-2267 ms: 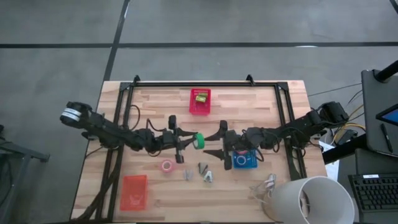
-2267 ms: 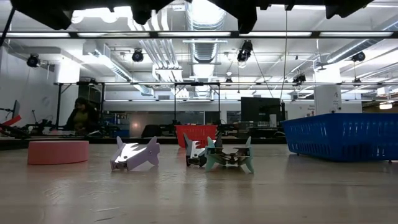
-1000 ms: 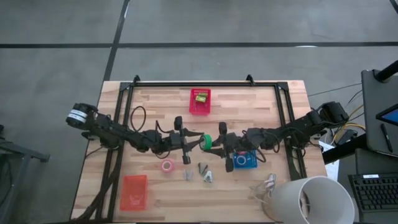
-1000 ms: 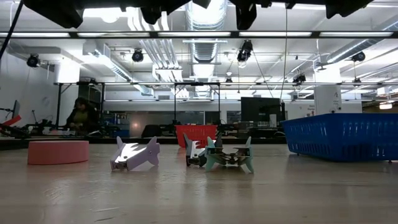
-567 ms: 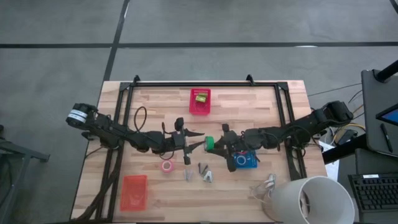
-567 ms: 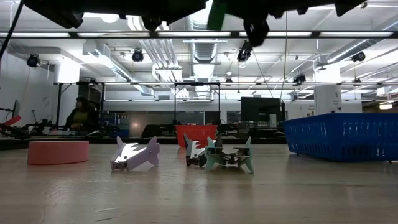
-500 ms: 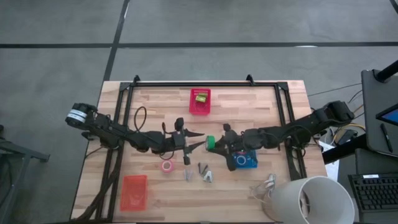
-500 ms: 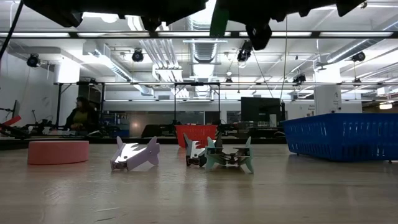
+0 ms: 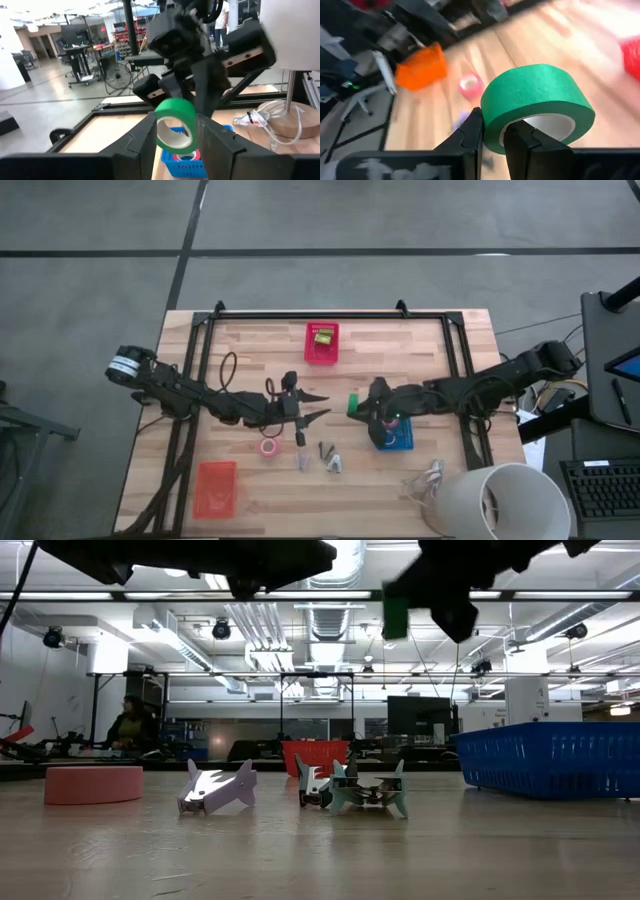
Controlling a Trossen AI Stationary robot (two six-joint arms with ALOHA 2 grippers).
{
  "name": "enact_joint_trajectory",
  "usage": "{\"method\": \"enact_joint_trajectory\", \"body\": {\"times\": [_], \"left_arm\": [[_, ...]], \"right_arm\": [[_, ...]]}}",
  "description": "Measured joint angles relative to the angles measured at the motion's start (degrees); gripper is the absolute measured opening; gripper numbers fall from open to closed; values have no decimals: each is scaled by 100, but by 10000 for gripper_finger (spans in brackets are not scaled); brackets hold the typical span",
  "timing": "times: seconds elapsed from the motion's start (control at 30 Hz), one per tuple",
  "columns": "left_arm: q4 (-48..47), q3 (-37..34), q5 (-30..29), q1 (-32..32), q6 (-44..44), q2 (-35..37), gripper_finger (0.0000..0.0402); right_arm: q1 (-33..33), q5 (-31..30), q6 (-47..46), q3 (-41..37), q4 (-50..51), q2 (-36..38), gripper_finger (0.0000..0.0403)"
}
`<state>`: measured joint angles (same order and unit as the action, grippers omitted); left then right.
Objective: Pick and place Stapler, Stapler remover, tape
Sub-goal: Put the green tape into the blue bin
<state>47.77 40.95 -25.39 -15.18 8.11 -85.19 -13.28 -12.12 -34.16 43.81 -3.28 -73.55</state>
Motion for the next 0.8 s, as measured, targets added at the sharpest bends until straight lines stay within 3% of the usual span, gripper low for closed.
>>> {"method": "enact_joint_trajectory", "body": {"times": [0.2,0.53,0.8], "left_arm": [[-179,0,1,-4,-135,-2,135],[-292,-2,3,-4,-133,-2,135],[-381,-2,5,-4,-184,-5,135]], "right_arm": [[33,-4,-913,399,2166,16,49],[5,86,-1828,1264,4798,-234,50],[18,826,-1976,1360,5217,-586,50]]}}
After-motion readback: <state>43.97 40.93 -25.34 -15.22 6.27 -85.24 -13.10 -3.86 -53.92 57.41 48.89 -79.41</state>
